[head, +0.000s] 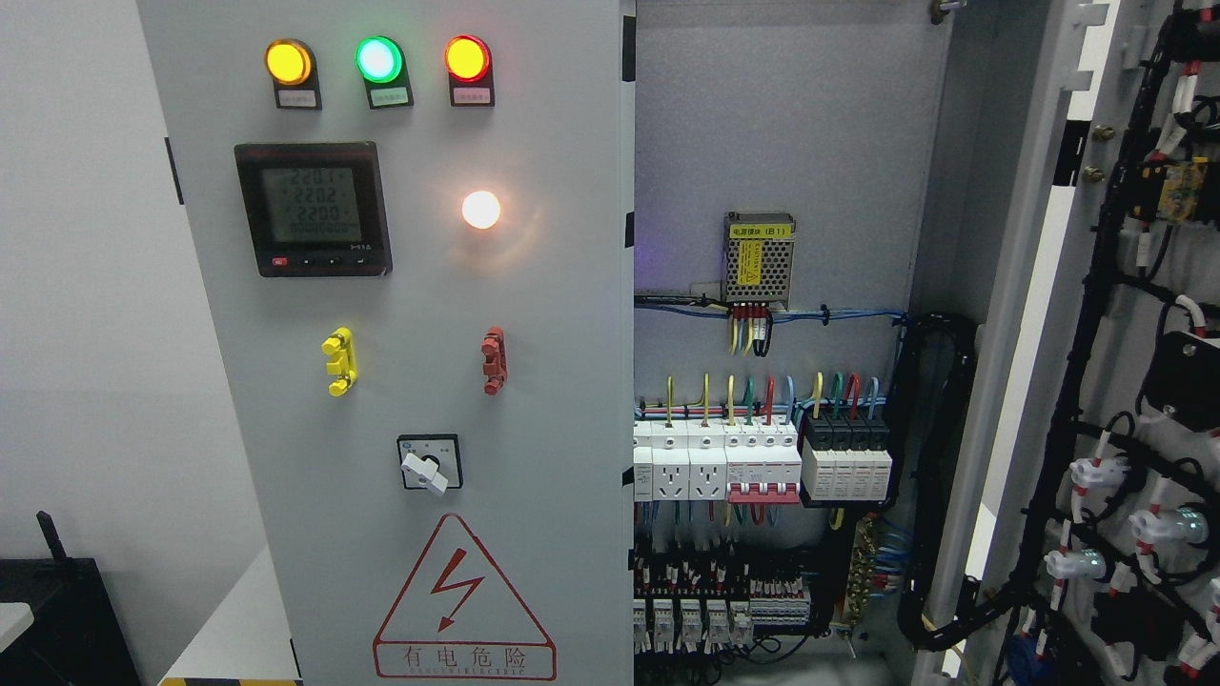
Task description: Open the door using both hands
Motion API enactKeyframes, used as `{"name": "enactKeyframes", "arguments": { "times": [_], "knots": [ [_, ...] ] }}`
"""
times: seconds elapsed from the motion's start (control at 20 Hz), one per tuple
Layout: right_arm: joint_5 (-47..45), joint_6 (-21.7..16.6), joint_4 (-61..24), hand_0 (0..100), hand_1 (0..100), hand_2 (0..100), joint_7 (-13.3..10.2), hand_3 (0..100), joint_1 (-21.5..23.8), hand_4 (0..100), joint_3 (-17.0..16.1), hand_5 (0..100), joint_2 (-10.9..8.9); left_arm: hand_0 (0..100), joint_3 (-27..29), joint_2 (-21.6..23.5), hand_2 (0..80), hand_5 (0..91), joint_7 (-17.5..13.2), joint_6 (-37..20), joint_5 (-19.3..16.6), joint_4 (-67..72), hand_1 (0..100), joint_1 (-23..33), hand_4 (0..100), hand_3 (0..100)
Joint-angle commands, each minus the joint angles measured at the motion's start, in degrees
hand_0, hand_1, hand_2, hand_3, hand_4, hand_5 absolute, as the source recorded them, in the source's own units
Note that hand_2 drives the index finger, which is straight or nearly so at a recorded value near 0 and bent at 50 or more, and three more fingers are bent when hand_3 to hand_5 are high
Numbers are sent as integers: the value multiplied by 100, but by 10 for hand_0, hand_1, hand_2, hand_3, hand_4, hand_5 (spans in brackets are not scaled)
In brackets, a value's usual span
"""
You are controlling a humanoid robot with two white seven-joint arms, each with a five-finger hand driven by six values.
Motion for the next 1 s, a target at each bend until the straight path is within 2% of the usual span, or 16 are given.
{"name": "enactKeyframes", "arguments": {
  "times": [0.0, 0.15, 0.25, 0.35, 0.45, 0.6, 0.8, 0.95],
  "knots": [
    [0, -10, 3, 106, 0, 0, 2, 0, 4, 0, 0, 0, 4, 0, 1353, 252, 0, 0, -4, -7, -544, 1030, 0, 1631, 31, 0],
    [0, -10, -6, 107, 0, 0, -7, 0, -5, 0, 0, 0, 4, 0, 1765, 42, 0, 0, -21, -7, -816, 1513, 0, 2395, 31, 0],
    [0, -1, -6, 107, 0, 0, 2, 0, -5, 0, 0, 0, 4, 0, 2186, -274, 0, 0, -30, -25, -1324, 1873, 0, 3010, 31, 0],
    [0, -1, -6, 106, 0, 0, 2, 0, 4, 0, 0, 0, -5, 0, 2696, -756, 0, 0, -30, -121, -2000, 2277, 0, 3599, 31, 0],
    [0, -1, 3, 106, 0, 0, -7, 0, 4, 0, 0, 0, 4, 0, 2891, -1091, 0, 0, -30, -366, -2519, 2498, 0, 4039, 31, 0],
    [0, -1, -6, 106, 0, 0, -7, 0, 4, 0, 0, 0, -5, 0, 2936, -1627, 0, 0, -30, -675, -3118, 2893, 0, 4541, 31, 0],
    [0, -1, -75, 107, 0, 0, 2, 0, -5, 0, 9, 0, 4, 0, 3041, -2418, 0, 0, -30, -806, -3865, 3902, 0, 4648, 31, 0],
    [0, -10, -225, 107, 0, 0, 2, 0, -5, 0, -9, 0, 4, 0, 2998, -2832, 0, 0, -21, -1157, -4095, 4886, 0, 4569, 31, 0]
  ]
}}
